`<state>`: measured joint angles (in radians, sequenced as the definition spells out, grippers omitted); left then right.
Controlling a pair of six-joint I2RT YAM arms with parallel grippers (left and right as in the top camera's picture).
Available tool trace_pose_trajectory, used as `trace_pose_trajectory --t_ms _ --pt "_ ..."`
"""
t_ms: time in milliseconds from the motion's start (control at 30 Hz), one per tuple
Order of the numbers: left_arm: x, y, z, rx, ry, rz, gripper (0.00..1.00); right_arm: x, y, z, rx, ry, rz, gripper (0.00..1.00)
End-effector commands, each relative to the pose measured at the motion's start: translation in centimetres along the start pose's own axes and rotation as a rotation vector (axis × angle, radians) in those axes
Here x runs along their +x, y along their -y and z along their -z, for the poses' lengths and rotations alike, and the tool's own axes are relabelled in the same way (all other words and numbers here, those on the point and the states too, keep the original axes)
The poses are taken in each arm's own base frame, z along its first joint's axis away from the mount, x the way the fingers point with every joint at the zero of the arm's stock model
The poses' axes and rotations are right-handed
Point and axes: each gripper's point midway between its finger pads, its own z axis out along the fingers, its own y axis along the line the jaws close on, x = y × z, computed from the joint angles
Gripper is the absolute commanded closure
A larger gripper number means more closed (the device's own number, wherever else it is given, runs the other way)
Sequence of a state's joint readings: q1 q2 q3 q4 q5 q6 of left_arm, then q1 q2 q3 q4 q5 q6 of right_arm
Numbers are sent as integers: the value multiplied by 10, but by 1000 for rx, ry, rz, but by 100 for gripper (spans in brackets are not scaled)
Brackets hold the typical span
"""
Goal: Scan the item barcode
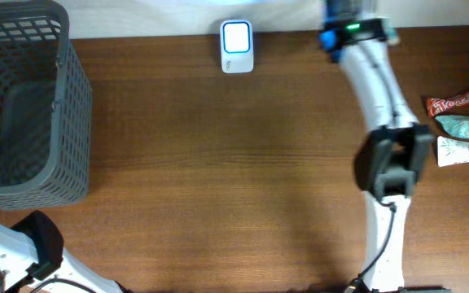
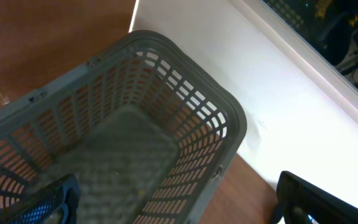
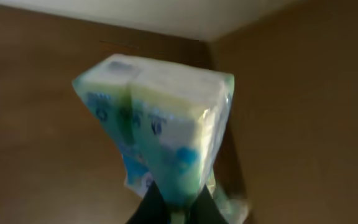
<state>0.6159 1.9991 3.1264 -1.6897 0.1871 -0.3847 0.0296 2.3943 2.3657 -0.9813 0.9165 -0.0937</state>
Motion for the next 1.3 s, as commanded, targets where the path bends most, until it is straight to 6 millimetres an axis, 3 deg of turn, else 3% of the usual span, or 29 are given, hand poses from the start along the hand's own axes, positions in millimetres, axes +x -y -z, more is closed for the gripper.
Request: trace_pose_trajectory --t_ms 0,100,167,333,467,500,567,600,667,700,733,833,933,1000,1133,1233,1267 --pt "-2 1 4 5 11 -10 1 17 87 8 -113 -60 -362 96" --pt "-2 1 4 5 11 -10 1 63 117 -12 -312 -230 -558 96" --pt "-2 1 4 5 11 -10 1 106 132 -38 -419 -381 -638 96" --pt "-2 1 4 5 11 -10 1 192 151 -101 -362 -608 -728 96" --pt "-2 1 4 6 11 -10 1 214 140 -127 -374 -631 -770 96" --pt "-2 1 4 5 11 -10 1 216 136 -131 -373 -629 -771 61" --pt "-2 1 4 5 11 -10 1 214 135 -134 -372 -619 -774 59" --pt "-2 1 4 5 11 -10 1 212 135 -135 -373 -606 -779 50" --pt "-2 1 4 5 11 -10 1 211 139 -131 -378 -600 -766 20" --pt "-2 1 4 6 11 -10 1 208 147 -122 -375 -588 -772 7" --pt "-2 1 4 5 11 -10 1 204 155 -114 -372 -572 -779 1" --pt "-2 1 4 6 11 -10 1 180 204 -55 -377 -439 -845 1" --pt "-2 1 4 5 11 -10 1 149 233 34 -543 -256 -914 1" --pt "-2 1 4 5 11 -10 1 143 247 92 -586 -158 -912 1" --pt "-2 1 4 5 11 -10 1 150 256 195 -646 6 -848 2" --pt "-2 1 4 5 11 -10 1 171 239 258 -742 54 -745 1" --pt "-2 1 4 5 11 -10 1 180 233 270 -767 45 -715 1"
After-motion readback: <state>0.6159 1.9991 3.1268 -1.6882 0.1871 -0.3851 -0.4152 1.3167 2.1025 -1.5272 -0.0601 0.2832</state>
